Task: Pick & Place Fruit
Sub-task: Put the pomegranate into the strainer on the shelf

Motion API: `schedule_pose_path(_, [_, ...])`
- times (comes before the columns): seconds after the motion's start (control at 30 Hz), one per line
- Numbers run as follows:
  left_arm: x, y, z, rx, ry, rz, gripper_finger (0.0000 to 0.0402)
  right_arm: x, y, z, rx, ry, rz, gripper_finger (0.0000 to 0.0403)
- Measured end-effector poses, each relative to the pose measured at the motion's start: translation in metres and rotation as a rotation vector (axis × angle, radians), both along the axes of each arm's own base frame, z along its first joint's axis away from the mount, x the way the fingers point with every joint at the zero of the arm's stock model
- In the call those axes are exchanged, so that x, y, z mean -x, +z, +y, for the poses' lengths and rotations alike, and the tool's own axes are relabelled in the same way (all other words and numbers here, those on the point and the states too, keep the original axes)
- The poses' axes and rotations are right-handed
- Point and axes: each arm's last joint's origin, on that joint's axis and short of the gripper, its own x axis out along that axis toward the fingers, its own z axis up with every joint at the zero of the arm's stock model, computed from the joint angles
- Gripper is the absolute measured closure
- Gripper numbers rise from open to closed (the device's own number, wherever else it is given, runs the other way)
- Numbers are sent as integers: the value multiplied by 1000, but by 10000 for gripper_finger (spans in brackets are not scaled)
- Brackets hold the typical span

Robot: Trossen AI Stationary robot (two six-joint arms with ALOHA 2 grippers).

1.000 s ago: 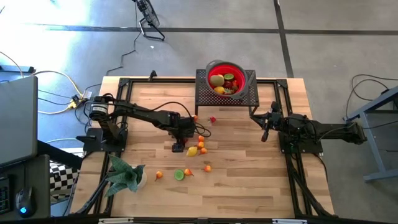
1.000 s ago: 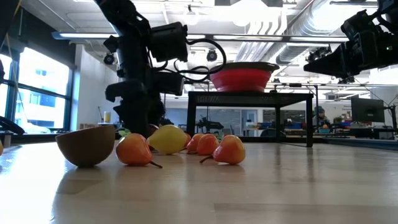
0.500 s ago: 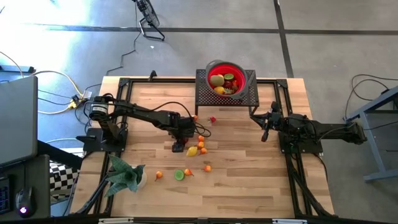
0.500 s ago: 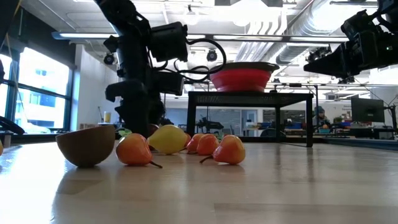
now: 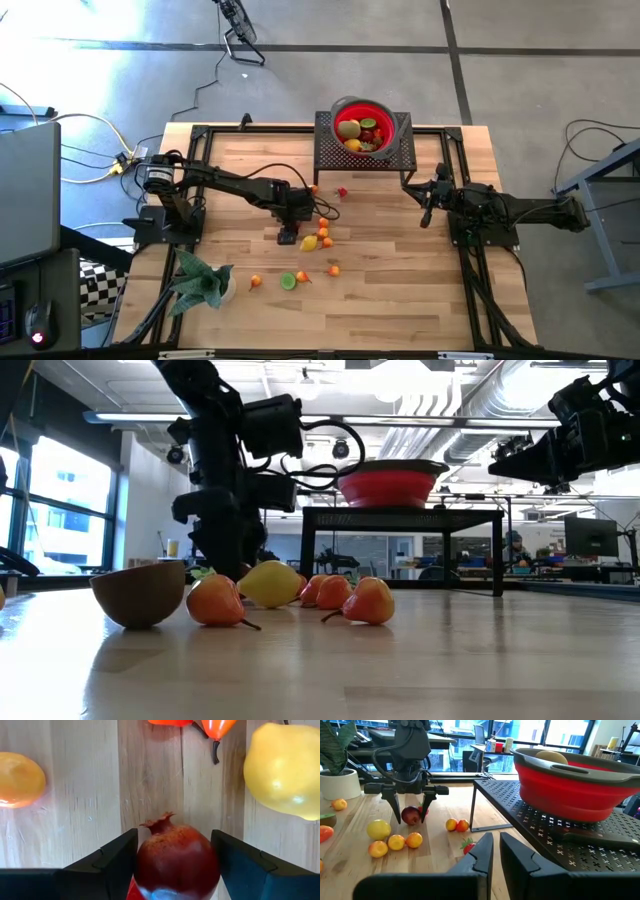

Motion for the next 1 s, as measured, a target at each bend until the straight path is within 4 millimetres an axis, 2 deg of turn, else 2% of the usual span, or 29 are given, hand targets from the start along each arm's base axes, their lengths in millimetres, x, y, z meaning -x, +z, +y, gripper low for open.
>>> schedule_pose_path(0.43, [-1,0,1,-31,12,-5,159,0,0,0,3,0,2,377])
schedule_pose_path(1.0, [-9,5,1,-27,29,-101,158,0,0,0,3,0,2,377])
